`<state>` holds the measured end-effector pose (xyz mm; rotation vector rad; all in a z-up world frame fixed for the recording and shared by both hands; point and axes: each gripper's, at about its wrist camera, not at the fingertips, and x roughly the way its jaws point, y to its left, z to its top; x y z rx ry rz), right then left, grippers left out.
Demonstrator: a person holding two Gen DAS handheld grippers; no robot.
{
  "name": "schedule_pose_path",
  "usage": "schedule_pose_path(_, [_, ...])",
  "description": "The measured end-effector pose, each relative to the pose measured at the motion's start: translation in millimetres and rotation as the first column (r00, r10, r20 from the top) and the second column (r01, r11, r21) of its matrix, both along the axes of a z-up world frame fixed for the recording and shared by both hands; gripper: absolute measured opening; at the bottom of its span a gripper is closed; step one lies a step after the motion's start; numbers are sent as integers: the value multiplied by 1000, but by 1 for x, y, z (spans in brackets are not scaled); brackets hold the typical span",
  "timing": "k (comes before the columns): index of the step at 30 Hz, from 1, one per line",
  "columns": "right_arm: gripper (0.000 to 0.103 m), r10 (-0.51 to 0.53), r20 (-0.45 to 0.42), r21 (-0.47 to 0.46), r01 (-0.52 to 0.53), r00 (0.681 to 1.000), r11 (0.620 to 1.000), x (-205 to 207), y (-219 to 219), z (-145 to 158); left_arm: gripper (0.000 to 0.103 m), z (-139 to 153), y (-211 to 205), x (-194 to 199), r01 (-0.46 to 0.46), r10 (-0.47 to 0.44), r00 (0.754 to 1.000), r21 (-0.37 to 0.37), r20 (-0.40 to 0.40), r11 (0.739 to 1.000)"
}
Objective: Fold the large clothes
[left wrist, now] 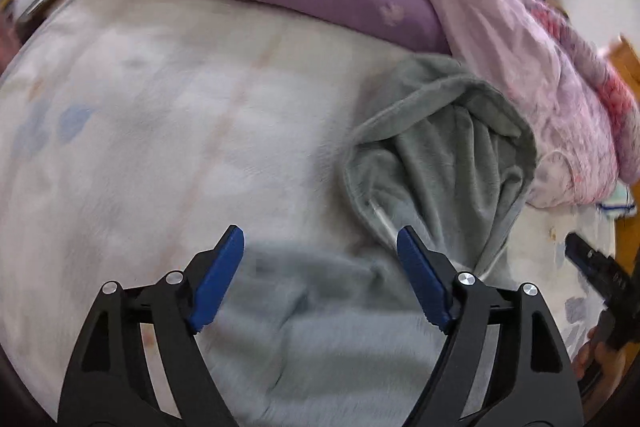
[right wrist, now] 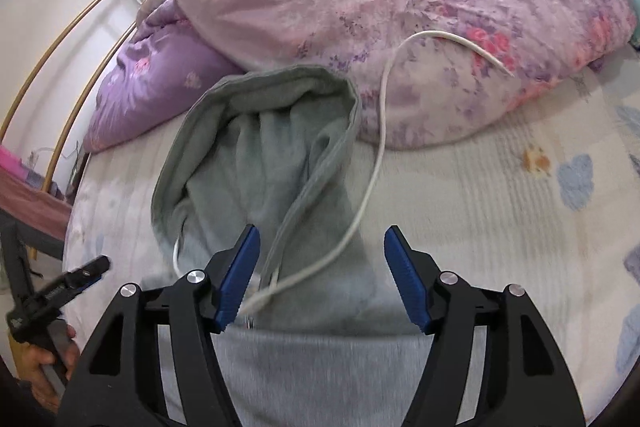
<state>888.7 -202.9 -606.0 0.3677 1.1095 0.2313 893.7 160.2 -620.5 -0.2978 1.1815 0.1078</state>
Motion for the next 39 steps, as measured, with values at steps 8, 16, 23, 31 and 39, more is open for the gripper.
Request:
schedule_pose_path(8, [62,14,-71,26,-12,997,1000,64,6,-47,80,-55,-12,27,28,-28,999,4,-31,1000])
schedule_pose_path(16, [61,25,-83,100,-16,996,995,90,3,-74,77,-52,-1,52,-8,8,999,18,31,1000])
schedule_pose_path(23, [13,33,-42,172,-25,999,985,95,-9,-72,6,-71,-21,121,95,-93,994,37,-58,995])
schedule_pose_path(31, [7,-53,33,247,43,998,968,56,-56,-45,5,-23,-8,88,52,-66,992,131,107,990])
schedule_pose_path(39, [14,-70,14,332,61,997,941,-78,-100,-5,6,30,12,-34,71,-82,979,65,185,995])
